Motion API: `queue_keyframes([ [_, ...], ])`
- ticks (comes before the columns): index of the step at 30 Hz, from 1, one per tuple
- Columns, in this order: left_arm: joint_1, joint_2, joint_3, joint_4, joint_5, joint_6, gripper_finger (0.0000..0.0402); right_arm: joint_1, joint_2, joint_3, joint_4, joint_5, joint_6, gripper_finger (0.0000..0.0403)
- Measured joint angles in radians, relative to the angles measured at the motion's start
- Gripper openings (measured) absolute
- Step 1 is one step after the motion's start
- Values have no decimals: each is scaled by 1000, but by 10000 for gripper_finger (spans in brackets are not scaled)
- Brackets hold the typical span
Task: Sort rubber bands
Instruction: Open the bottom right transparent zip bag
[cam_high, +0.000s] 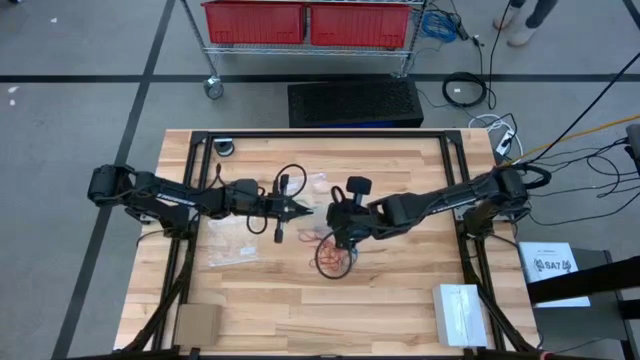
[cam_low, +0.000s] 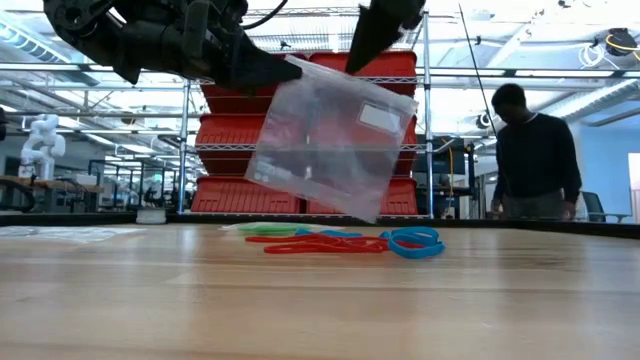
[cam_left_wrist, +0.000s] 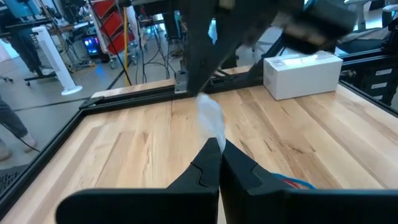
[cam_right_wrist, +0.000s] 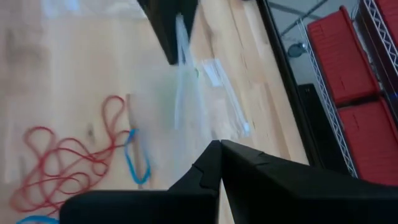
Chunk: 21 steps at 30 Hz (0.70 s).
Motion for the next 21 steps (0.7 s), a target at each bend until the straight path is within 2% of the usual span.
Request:
queue_keyframes([
  [6,0,0,0,4,-2,0,2,39,-14,0,13,-2,3,0],
  [16,0,0,0,4,-2,-1,2,-2,15,0,21,-14,-5,0],
  [21,0,0,0,4,-2,-1,2,-18,36,0,22,-66,-14,0],
])
